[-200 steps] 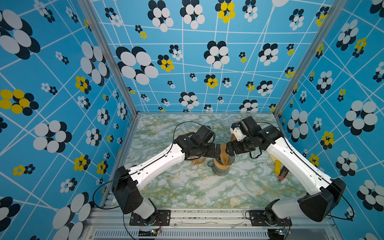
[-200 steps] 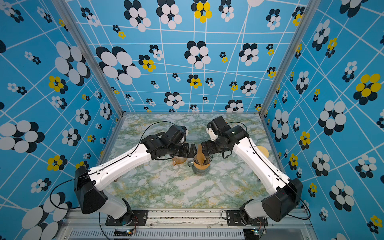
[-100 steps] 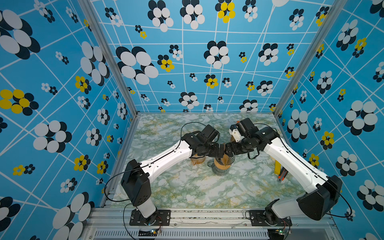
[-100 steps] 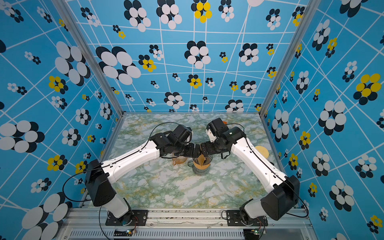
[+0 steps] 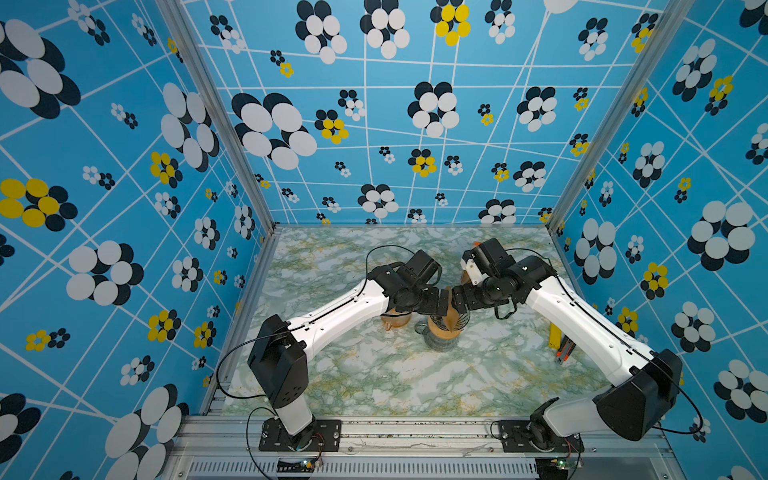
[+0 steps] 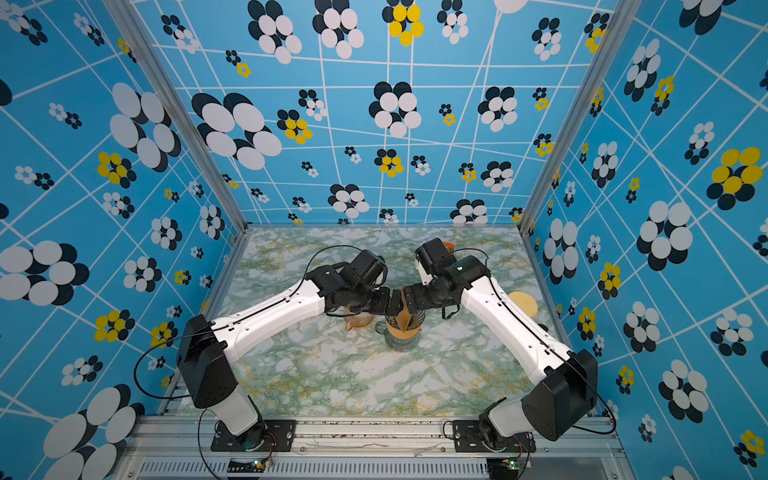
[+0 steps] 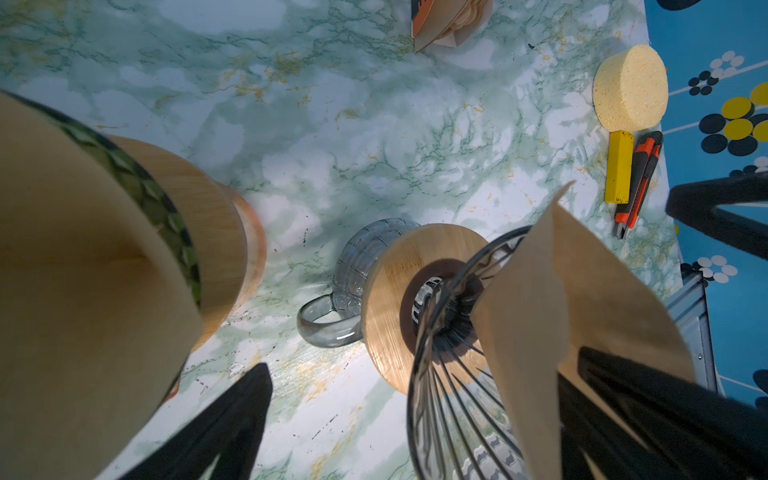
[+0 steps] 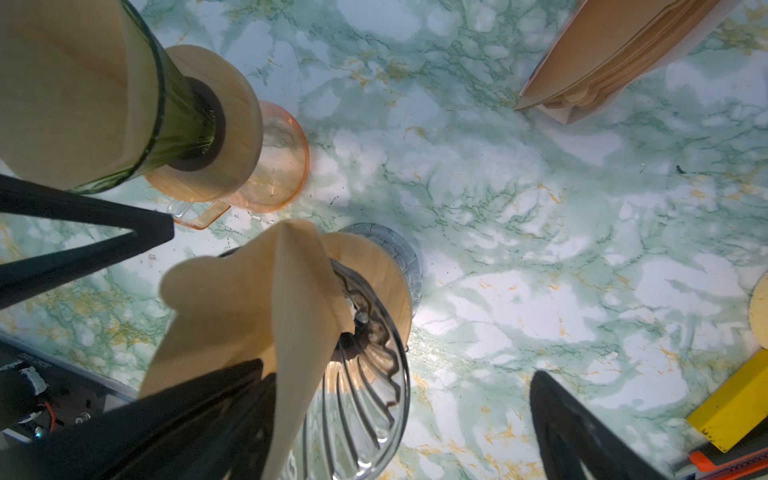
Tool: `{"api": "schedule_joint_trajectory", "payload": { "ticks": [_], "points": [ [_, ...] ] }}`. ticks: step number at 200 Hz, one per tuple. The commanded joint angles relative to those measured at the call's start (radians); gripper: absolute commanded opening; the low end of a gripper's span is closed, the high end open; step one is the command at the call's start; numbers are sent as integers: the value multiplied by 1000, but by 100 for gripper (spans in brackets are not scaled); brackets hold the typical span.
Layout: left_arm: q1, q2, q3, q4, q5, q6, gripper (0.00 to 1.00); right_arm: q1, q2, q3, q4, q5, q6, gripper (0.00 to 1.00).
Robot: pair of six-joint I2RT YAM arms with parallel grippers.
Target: Place the coffee filter in the dripper
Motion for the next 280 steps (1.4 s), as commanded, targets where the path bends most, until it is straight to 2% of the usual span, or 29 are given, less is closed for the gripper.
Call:
{"api": "schedule_joint_trajectory", "payload": {
  "ticks": [1, 83, 280],
  "points": [
    [2, 5, -3, -20, -29, -8, 99, 7, -23, -14, -2, 26, 7, 94],
    [6, 9, -3, -53, -58, -4, 99, 7, -11, -15, -55, 81, -35, 92],
    [25, 49, -17, -42, -64, -13, 99, 8, 1, -111, 5, 15, -53, 91]
  ]
}}
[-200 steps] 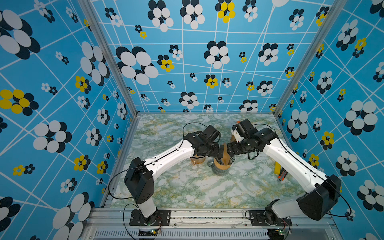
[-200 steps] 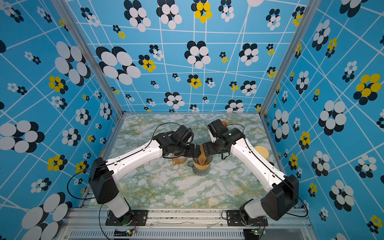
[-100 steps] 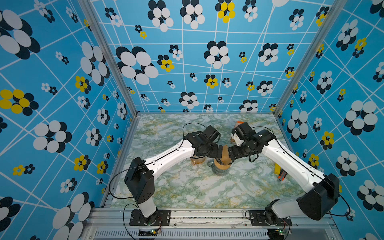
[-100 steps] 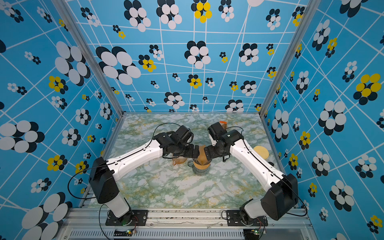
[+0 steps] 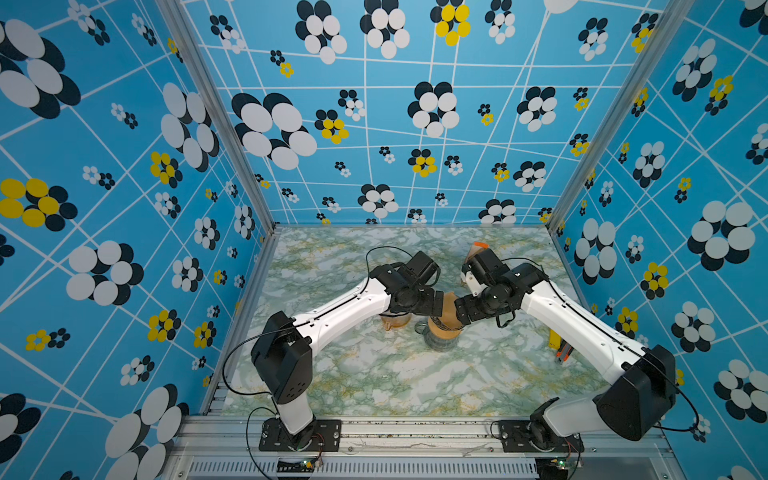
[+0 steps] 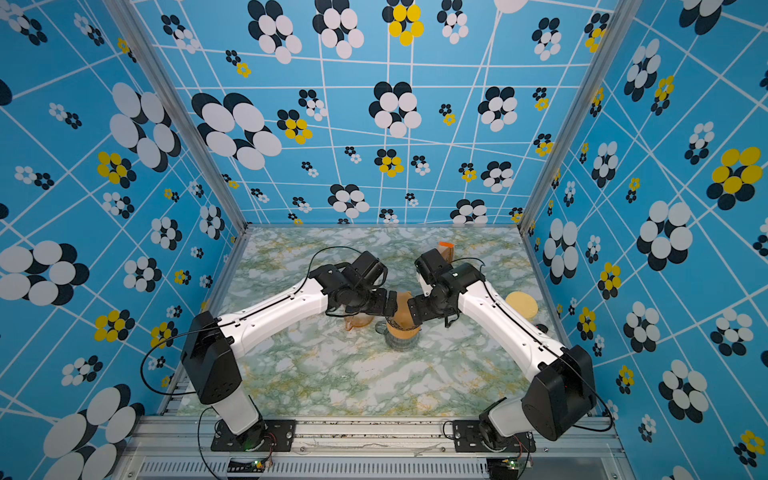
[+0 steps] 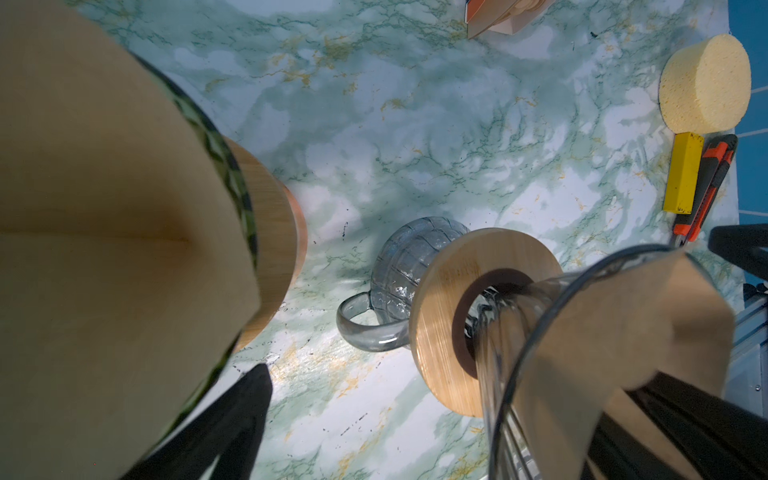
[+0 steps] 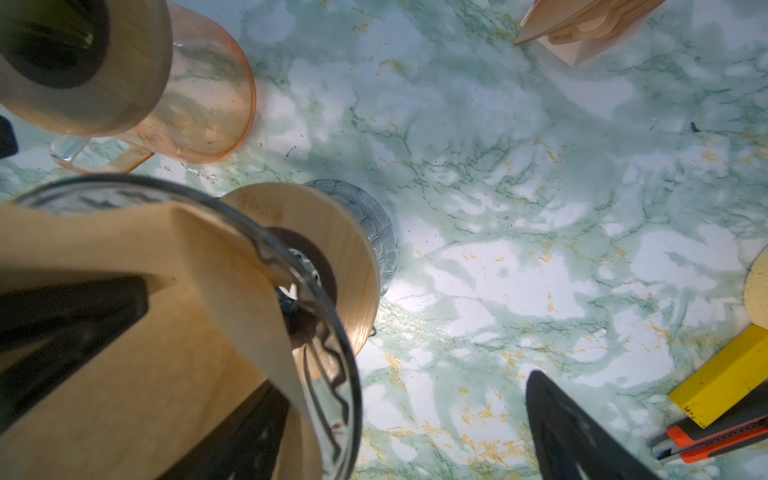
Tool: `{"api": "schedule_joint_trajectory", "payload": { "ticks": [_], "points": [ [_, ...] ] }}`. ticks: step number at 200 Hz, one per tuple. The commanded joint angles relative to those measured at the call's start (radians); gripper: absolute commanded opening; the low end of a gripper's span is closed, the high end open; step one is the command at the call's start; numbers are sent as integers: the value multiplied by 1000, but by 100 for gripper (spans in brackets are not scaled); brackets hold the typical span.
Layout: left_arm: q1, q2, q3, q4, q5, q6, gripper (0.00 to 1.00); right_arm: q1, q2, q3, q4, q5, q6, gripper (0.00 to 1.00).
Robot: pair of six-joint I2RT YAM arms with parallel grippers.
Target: Place the coffee filter in the dripper
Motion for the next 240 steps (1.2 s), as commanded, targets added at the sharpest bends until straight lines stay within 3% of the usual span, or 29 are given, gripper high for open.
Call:
{"api": "schedule_joint_trajectory", "payload": {
  "ticks": [1, 52, 126, 240],
  "points": [
    [7, 19, -16, 2, -14, -12, 99, 8, 1, -3, 3, -11, -3, 91],
    [4, -1, -29, 8, -9, -21, 100, 8, -5, 16, -1, -20, -3, 90],
    [-10, -82, -60, 40, 30, -48, 90, 8, -40, 52, 21, -101, 18, 83],
    [-22, -60, -72, 61, 42, -82, 77, 2, -17, -14, 58, -88, 24, 72]
  ]
}}
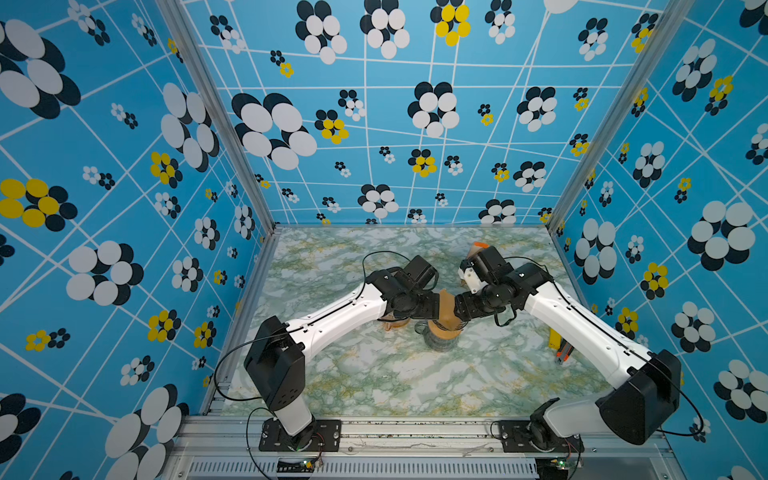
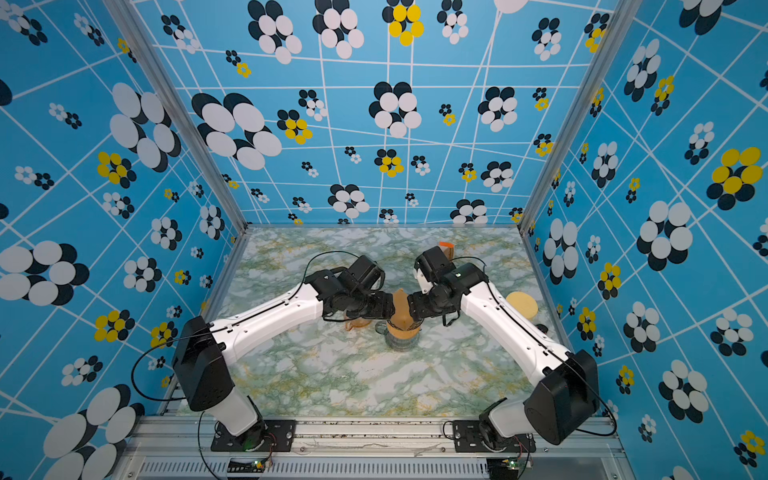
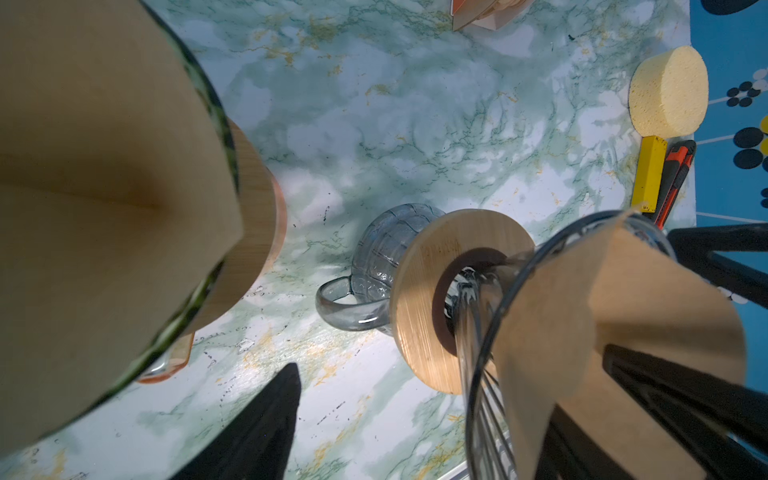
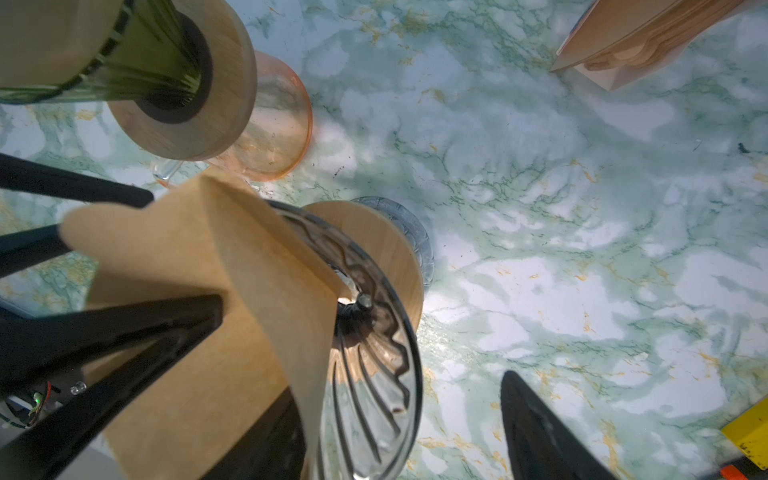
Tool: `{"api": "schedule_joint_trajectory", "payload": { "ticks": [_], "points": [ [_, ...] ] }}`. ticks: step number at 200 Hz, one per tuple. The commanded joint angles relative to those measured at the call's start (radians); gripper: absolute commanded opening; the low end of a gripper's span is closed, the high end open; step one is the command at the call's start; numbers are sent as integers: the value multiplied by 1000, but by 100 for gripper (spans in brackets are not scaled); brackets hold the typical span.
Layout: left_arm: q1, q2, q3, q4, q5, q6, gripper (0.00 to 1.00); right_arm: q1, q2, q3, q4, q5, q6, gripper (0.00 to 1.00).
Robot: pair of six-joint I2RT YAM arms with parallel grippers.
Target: Place the coffee filter in the dripper
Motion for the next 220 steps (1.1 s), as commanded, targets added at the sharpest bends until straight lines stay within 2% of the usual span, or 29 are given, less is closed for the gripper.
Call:
{"api": "schedule_joint_trajectory", "payload": {
  "ticks": [1, 124, 220],
  "points": [
    [-6, -4, -6, 12, 11, -13, 77, 2, 5, -20, 23, -3, 4, 72],
    [-18, 25, -21, 21, -3, -43, 68, -9, 32, -44, 31, 16, -15, 67],
    [-13, 34, -37, 32, -5, -55, 68, -19, 46, -75, 32, 30, -29, 65]
  ]
}}
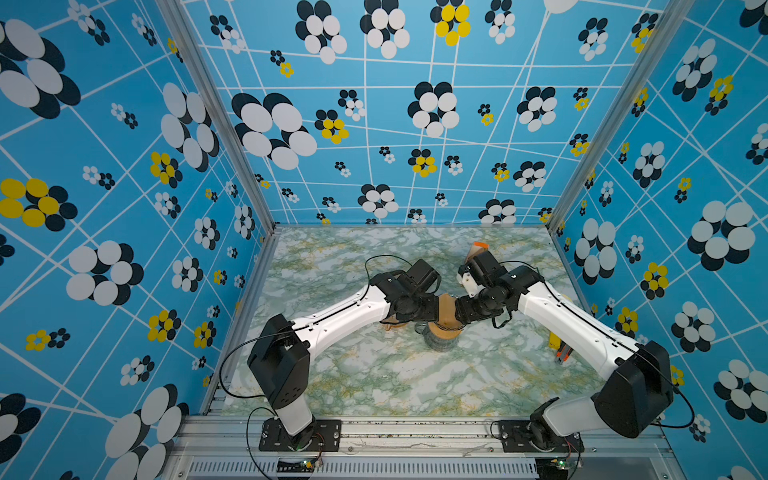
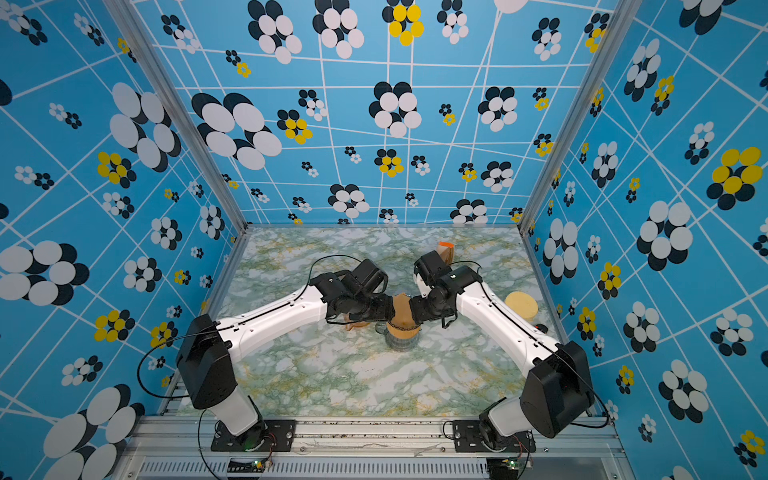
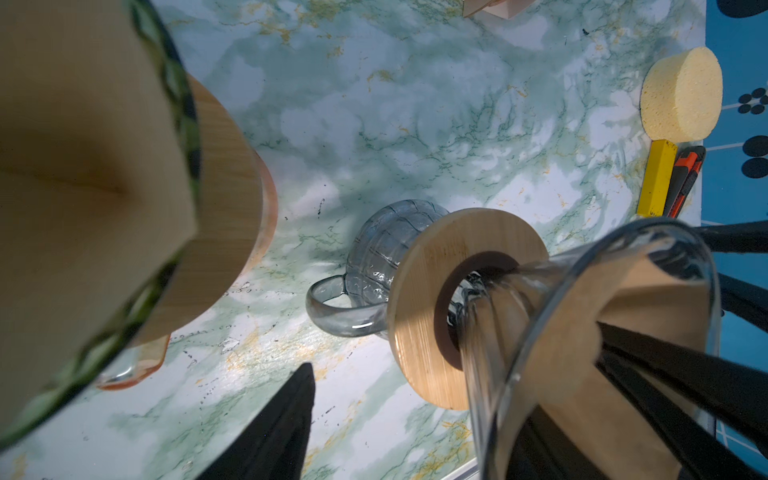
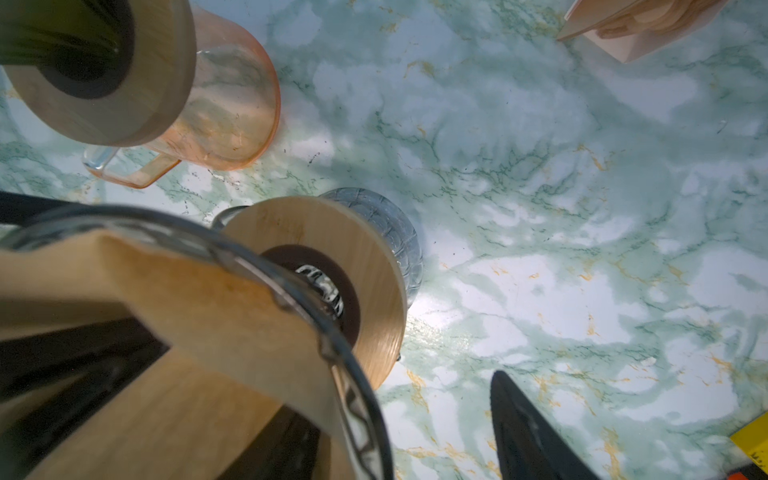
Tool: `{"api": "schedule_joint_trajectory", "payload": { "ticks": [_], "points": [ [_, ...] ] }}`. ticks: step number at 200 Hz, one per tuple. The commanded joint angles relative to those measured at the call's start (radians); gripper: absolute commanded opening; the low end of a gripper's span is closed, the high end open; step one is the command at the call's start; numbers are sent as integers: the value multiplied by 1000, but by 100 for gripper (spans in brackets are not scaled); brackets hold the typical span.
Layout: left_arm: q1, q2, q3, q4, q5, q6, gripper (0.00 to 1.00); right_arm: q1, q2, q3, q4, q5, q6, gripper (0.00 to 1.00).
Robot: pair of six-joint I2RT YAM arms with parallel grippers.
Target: Place the coffee filter in the dripper
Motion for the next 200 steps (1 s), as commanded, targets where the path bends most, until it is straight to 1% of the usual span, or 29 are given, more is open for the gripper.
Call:
{"api": "schedule_joint_trajectory", "payload": {
  "ticks": [1, 34, 65, 91, 108, 149, 200],
  "points": [
    [-1, 14, -15, 5, -5, -9, 68, -7, 10, -18, -8, 23, -13, 65],
    [1, 15, -21, 9, -3, -10, 67, -7, 15, -26, -6, 23, -16, 65],
    [1, 18, -18, 11, -1, -10, 67, -6, 3, -11, 7, -6, -6, 65],
    [3, 21, -12, 8, -1, -10, 67, -16, -18, 21, 20, -50, 12, 66],
    [3, 23, -10, 9, 0, -10, 67, -22, -18, 35, 35, -102, 23, 68],
    [3, 22, -1, 3, 1, -7, 67, -24, 23, 41, 67, -177, 25, 71],
    [9, 21, 1, 2, 1, -7, 67, -22, 86, 38, 70, -151, 16, 74]
  ]
}}
